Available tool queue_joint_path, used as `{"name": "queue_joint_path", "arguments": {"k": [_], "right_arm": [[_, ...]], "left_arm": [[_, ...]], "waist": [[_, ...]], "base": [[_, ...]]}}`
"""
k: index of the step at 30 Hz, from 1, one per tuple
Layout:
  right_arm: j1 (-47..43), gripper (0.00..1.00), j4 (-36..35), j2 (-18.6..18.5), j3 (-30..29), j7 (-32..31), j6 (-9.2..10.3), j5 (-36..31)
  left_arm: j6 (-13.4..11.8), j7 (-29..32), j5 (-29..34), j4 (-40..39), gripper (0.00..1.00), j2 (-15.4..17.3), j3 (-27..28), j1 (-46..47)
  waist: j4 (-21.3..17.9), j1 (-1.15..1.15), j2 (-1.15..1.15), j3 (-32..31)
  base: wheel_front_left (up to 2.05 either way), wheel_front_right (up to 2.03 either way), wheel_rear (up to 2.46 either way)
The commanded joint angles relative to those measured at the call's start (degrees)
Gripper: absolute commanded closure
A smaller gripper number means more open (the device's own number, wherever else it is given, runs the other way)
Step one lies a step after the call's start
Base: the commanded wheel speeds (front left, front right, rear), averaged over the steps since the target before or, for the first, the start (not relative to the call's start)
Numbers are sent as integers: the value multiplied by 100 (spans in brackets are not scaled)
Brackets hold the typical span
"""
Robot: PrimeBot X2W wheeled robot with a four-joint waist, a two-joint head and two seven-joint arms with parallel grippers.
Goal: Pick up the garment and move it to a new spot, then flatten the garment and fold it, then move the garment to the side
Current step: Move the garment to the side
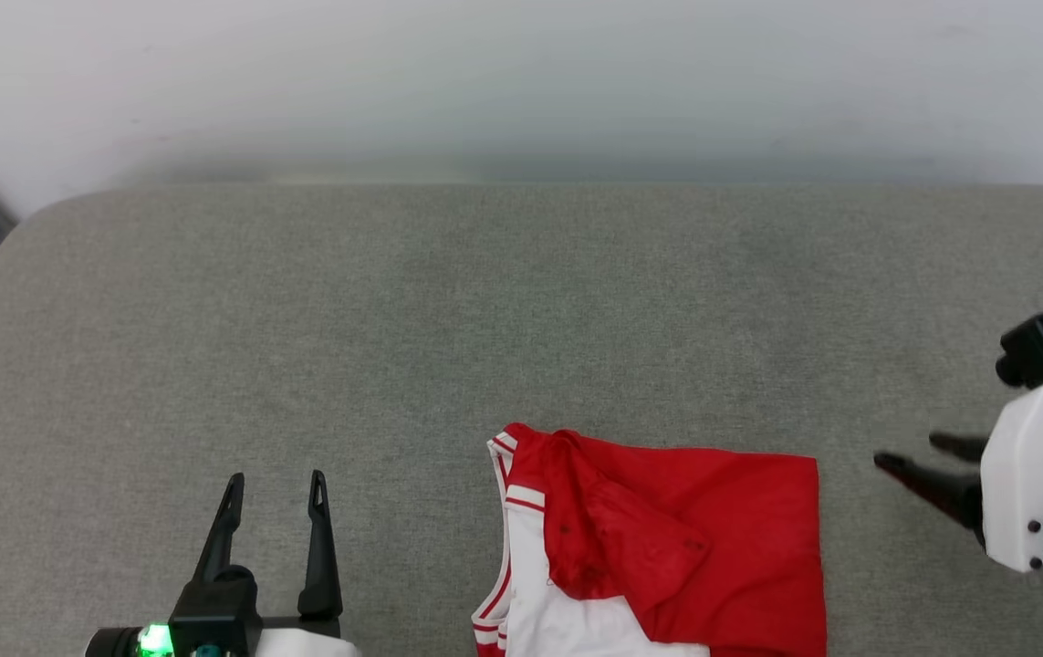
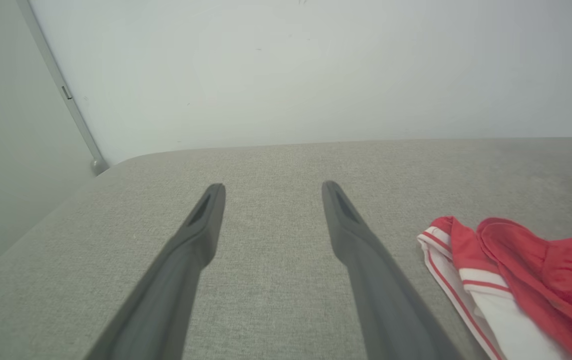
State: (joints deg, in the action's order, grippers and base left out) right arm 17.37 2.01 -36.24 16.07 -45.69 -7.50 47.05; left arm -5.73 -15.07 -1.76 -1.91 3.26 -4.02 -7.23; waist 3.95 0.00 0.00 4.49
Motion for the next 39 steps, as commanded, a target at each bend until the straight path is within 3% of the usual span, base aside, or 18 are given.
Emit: {"name": "queue_joint_path", "arguments": {"k": [1, 5, 12, 26, 27, 29, 39], "right_arm": [[-85, 0, 41, -34, 15, -110, 3, 141], [-290, 0, 278, 82, -4, -482, 3, 818], [-474, 0, 662, 542, 82, -374, 2, 1316], [-446, 0, 1625, 1055, 1065, 80, 16, 1138], [-437, 55, 1681, 1069, 1122, 157, 18, 1125], [-369, 100, 1707, 1045, 1230, 348, 31, 1052], [254, 100, 1230, 458, 1593, 1189, 5, 1042]], "left_arm": [[-1, -11, -15, -15, 0, -2, -17, 97], [15, -11, -17, -19, 0, -14, -36, 221], [59, -11, 28, -47, 0, -25, -60, 455], [48, -11, 36, -12, 0, -37, -162, 812], [41, -11, 32, -4, 0, -38, -168, 822], [26, -12, 23, -4, 0, -38, -176, 842], [-14, -11, -19, 106, 0, -41, -215, 587]], "waist": [[30, 0, 0, 67], [101, 0, 0, 241], [221, 0, 0, 572], [451, 0, 0, 1058], [463, 0, 0, 1068], [477, 0, 0, 1082], [464, 0, 0, 632]], "base": [[0, 0, 0], [0, 0, 0], [0, 0, 0], [0, 0, 0], [0, 0, 0], [0, 0, 0], [0, 0, 0]]}}
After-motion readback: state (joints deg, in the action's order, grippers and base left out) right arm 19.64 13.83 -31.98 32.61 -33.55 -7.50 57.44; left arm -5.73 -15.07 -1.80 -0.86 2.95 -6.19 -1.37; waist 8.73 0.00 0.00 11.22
